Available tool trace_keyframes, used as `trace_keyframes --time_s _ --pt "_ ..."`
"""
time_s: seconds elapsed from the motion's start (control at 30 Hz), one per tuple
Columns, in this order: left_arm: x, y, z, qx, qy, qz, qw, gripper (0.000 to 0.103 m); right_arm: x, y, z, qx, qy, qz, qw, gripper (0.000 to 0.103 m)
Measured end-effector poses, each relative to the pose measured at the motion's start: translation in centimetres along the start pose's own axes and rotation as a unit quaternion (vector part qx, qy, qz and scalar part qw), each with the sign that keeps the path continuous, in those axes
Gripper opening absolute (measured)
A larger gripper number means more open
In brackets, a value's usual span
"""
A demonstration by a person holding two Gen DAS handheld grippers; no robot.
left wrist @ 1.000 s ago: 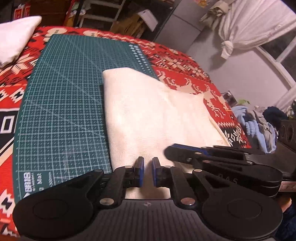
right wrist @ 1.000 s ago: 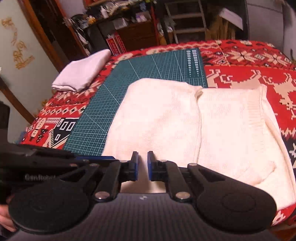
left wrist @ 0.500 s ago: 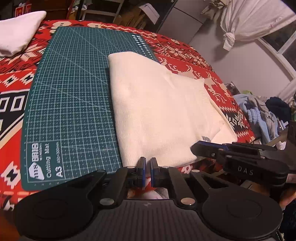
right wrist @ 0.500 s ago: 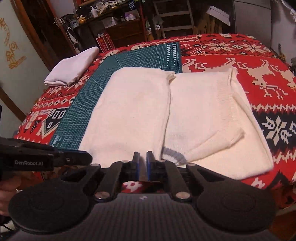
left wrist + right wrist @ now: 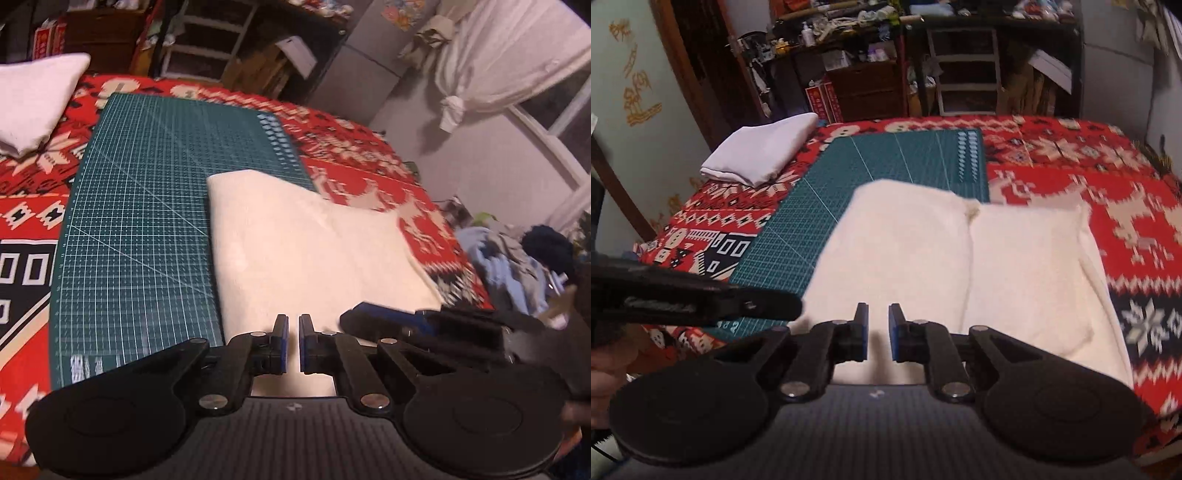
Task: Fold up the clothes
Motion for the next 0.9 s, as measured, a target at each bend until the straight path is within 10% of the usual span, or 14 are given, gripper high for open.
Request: trace_keyframes --time_s 0.9 --pt "-1.6 3.1 -2.0 0.000 -0.016 0.042 0.9990 0.003 1.5 2.8 -7.6 -0.026 -0.004 -0.011 1.000 0.006"
Point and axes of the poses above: each gripper's, at about its wrist camera, not at the fingertips, and z roughly against the way its jaws point, x to its right, y to its top, the point moved 9 cm from there along -z, roughly the way its jaws point, and after that the axes turned 6 degrees about z, right-handed, at the moved point
